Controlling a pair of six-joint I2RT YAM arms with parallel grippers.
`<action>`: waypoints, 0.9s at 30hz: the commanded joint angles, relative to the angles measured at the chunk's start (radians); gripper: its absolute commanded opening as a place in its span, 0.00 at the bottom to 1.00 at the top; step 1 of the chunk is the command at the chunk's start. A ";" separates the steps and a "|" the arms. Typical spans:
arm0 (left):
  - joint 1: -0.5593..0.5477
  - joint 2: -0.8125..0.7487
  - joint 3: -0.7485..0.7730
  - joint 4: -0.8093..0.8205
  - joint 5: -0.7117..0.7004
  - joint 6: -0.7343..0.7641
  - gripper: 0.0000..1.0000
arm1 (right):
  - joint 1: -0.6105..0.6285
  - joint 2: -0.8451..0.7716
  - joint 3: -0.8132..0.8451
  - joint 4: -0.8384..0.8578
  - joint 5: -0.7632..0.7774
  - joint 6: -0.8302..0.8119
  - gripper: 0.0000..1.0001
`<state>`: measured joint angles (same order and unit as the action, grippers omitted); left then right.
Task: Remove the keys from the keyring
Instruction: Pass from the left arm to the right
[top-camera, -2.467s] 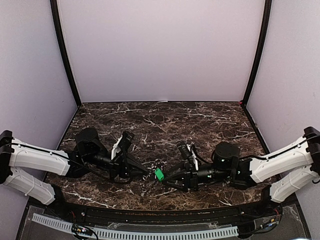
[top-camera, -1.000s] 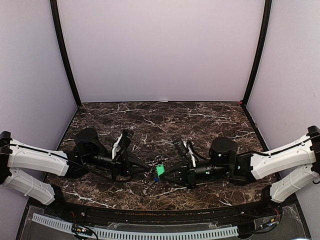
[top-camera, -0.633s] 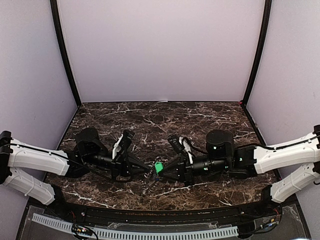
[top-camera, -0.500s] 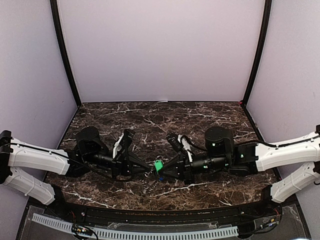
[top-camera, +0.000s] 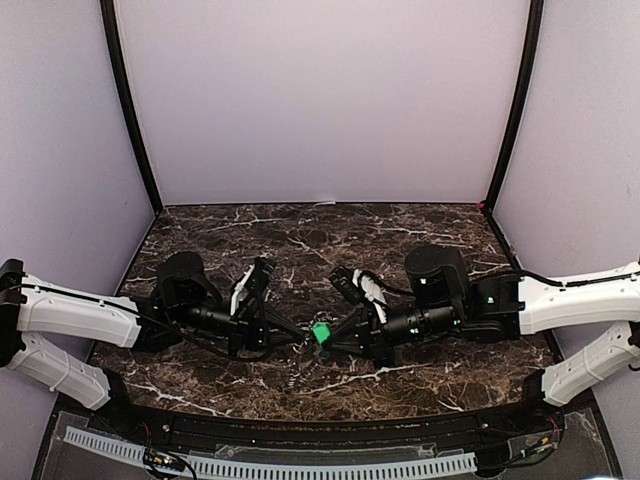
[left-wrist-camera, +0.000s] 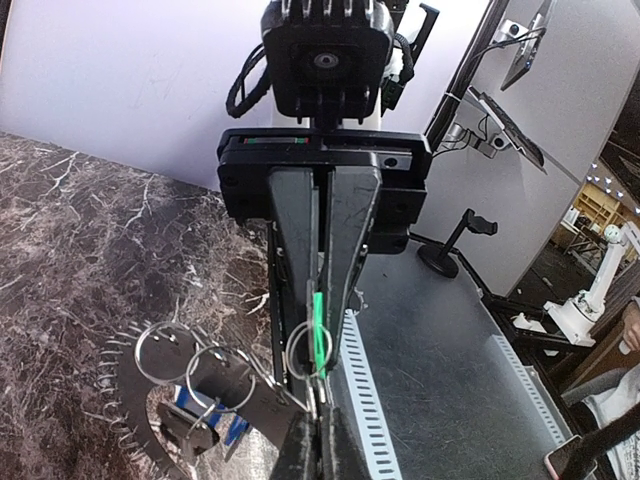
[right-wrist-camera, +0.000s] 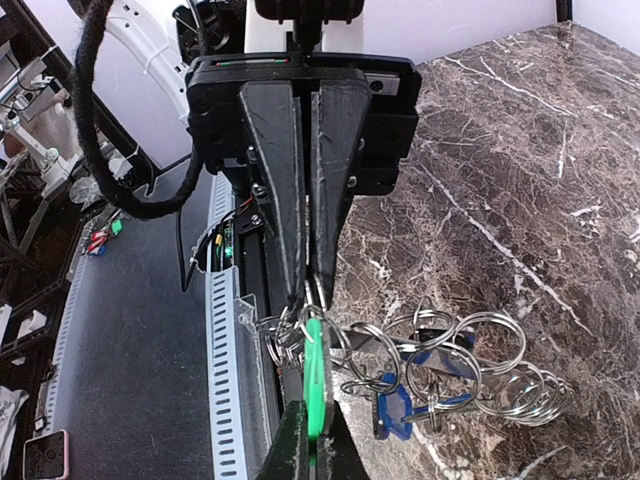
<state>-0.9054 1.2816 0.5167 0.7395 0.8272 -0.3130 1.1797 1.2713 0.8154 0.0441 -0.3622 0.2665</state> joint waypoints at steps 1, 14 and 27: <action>0.007 -0.010 0.003 0.003 -0.033 0.003 0.00 | 0.000 -0.023 0.038 0.022 -0.008 -0.025 0.00; 0.029 -0.037 -0.048 0.135 -0.122 -0.058 0.00 | 0.066 -0.010 -0.021 0.020 0.017 0.008 0.00; 0.036 -0.056 -0.081 0.222 -0.101 -0.097 0.00 | 0.114 0.103 -0.018 0.120 -0.044 0.038 0.00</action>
<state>-0.8944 1.2659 0.4423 0.8459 0.7685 -0.3862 1.2560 1.3483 0.8040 0.0982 -0.3183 0.2928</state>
